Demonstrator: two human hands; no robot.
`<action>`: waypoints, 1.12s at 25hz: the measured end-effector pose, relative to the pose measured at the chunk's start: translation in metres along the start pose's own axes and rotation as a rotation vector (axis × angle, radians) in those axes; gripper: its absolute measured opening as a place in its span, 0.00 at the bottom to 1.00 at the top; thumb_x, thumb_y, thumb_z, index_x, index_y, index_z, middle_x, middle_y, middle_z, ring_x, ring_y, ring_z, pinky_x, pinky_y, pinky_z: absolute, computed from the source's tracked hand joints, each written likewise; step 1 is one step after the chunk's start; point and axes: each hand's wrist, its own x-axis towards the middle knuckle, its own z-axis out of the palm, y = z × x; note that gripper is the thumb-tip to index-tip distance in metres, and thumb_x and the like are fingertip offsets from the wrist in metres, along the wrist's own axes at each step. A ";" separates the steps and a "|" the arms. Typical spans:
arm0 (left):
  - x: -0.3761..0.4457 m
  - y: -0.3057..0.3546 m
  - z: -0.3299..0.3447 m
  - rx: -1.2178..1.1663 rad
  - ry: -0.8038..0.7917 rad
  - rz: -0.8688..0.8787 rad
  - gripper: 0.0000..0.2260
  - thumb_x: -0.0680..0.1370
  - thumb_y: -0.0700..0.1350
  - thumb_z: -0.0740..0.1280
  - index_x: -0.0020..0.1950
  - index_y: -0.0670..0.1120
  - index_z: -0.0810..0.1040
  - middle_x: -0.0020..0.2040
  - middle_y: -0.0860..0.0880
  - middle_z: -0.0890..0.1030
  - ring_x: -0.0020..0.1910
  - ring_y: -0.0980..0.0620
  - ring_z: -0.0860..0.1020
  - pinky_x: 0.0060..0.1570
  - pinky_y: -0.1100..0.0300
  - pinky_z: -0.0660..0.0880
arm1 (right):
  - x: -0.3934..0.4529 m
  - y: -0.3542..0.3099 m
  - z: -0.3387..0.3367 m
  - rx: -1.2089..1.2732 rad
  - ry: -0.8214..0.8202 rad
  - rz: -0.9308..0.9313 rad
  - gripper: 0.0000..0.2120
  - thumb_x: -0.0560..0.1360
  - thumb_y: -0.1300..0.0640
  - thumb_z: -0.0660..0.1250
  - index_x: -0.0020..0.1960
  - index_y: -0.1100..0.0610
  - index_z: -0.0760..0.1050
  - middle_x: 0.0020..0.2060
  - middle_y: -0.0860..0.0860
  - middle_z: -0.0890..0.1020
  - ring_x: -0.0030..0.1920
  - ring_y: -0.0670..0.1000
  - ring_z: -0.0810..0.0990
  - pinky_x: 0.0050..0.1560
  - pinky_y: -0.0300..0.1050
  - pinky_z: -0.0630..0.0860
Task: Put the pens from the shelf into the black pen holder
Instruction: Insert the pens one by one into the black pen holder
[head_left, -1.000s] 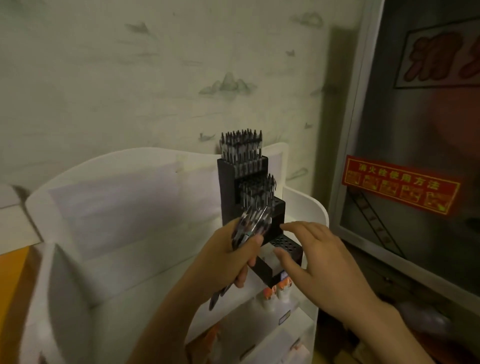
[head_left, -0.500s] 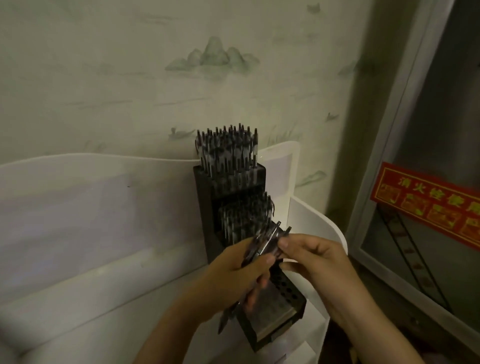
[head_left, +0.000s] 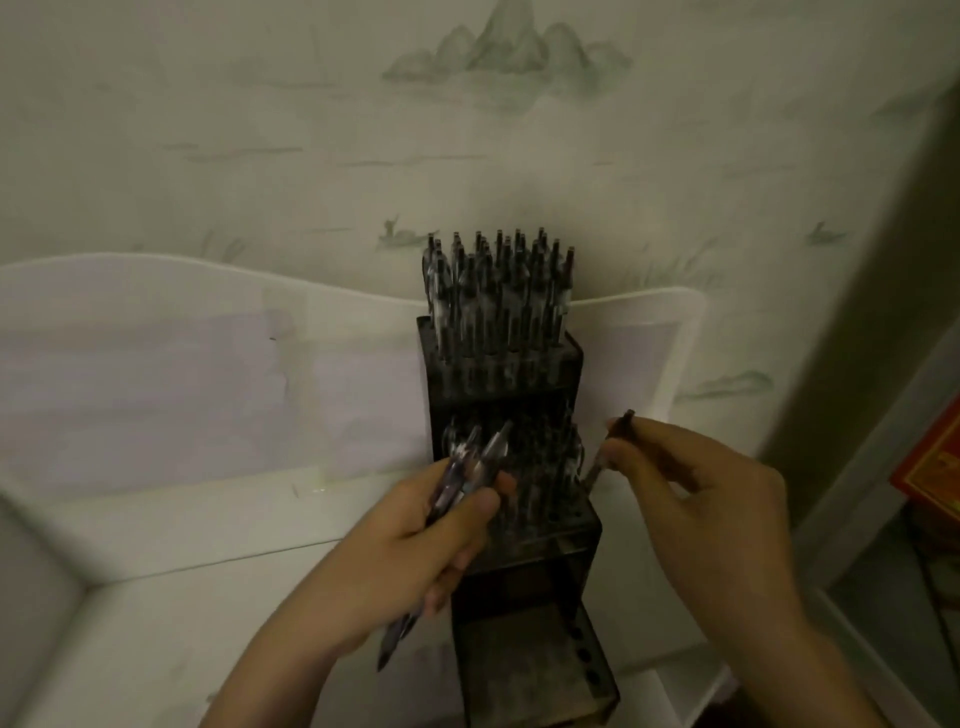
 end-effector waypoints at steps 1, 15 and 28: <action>-0.001 0.001 0.001 -0.023 0.026 -0.006 0.10 0.80 0.48 0.61 0.56 0.47 0.78 0.30 0.48 0.70 0.20 0.54 0.65 0.21 0.63 0.65 | 0.001 0.004 0.004 -0.020 -0.010 -0.029 0.06 0.72 0.53 0.71 0.48 0.48 0.84 0.39 0.32 0.81 0.43 0.34 0.80 0.46 0.21 0.70; -0.008 0.004 -0.002 -0.014 0.071 0.008 0.11 0.79 0.51 0.61 0.58 0.50 0.78 0.29 0.50 0.69 0.21 0.54 0.64 0.22 0.63 0.64 | 0.022 0.005 0.009 -0.032 -0.132 -0.106 0.07 0.71 0.54 0.73 0.49 0.51 0.84 0.37 0.40 0.84 0.41 0.38 0.82 0.44 0.25 0.74; -0.007 0.003 -0.001 -0.014 0.023 0.005 0.11 0.81 0.48 0.60 0.59 0.46 0.76 0.27 0.53 0.66 0.21 0.56 0.62 0.21 0.64 0.64 | 0.008 0.031 0.034 -0.040 -0.232 0.163 0.07 0.70 0.53 0.75 0.44 0.52 0.79 0.36 0.45 0.83 0.37 0.41 0.82 0.38 0.31 0.78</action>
